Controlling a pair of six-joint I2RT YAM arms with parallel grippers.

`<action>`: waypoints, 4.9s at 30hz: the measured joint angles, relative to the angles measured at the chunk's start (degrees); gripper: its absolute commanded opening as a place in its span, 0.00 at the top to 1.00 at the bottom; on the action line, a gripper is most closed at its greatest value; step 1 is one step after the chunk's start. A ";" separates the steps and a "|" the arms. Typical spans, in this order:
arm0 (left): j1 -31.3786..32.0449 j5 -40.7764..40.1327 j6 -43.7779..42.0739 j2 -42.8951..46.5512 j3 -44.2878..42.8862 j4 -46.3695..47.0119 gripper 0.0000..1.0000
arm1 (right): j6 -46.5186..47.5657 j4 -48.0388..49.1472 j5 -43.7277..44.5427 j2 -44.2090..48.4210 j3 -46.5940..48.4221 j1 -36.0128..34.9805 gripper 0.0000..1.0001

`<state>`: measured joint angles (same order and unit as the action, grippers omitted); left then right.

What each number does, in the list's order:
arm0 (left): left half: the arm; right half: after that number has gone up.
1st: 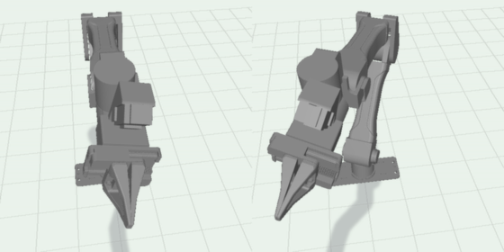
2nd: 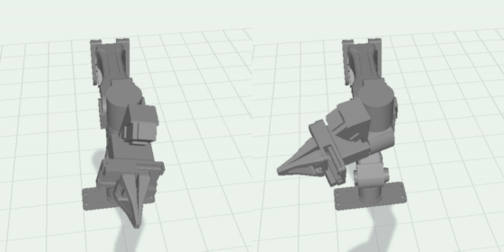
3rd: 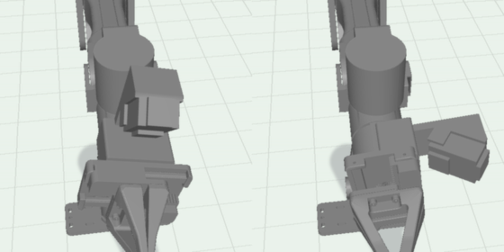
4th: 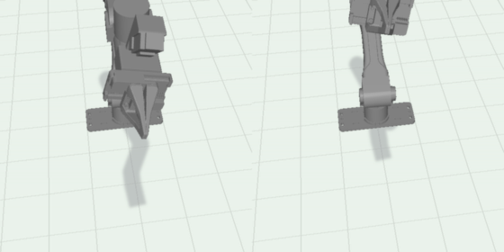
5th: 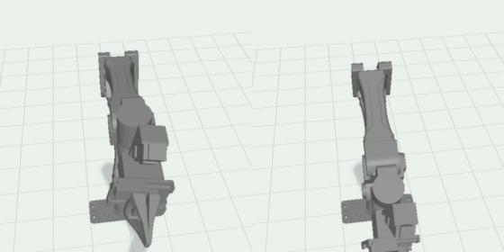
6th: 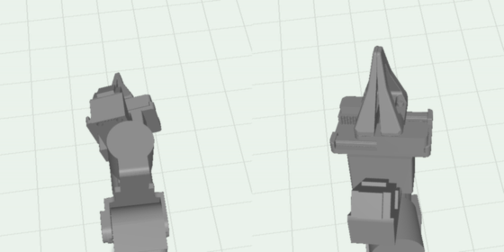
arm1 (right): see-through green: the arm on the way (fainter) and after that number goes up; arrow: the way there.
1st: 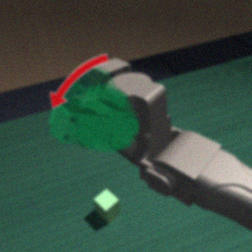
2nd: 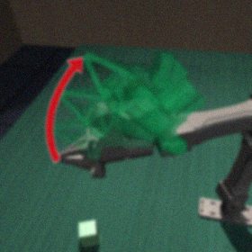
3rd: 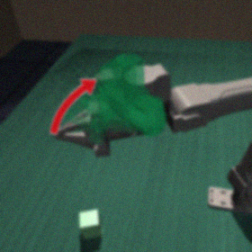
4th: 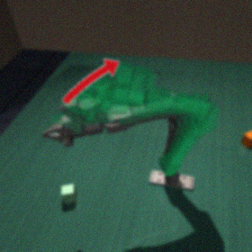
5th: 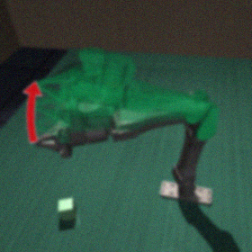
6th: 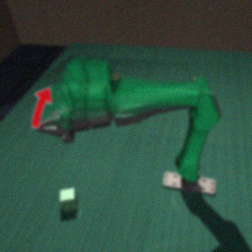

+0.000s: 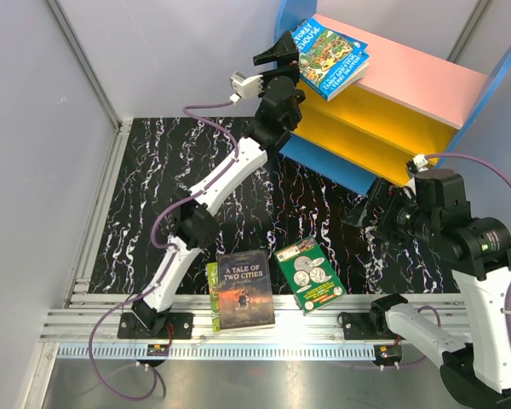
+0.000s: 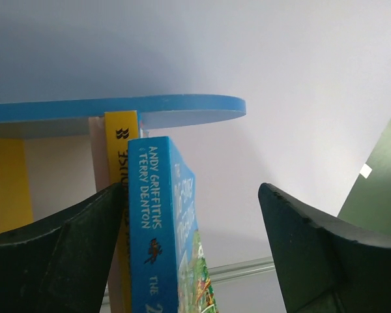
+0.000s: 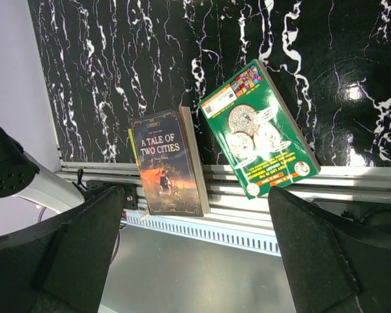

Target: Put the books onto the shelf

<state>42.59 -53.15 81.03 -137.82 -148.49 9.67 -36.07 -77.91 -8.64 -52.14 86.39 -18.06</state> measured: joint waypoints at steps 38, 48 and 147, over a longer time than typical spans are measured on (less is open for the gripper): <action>-7.87 12.70 8.13 6.01 6.10 -3.72 0.29 | 4.11 10.91 -9.09 -60.94 58.29 5.40 0.93; -7.15 12.59 11.17 5.33 2.89 -2.19 0.28 | -2.91 17.42 -16.04 -69.51 65.92 9.97 0.91; 2.99 31.19 -4.48 48.13 49.81 -2.84 0.01 | -16.68 36.09 -29.92 -46.12 55.10 24.79 1.00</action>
<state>45.58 -21.96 76.55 -89.69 -98.67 6.83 -52.75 -41.82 -38.57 -98.26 141.49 6.72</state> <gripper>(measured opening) 0.970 0.313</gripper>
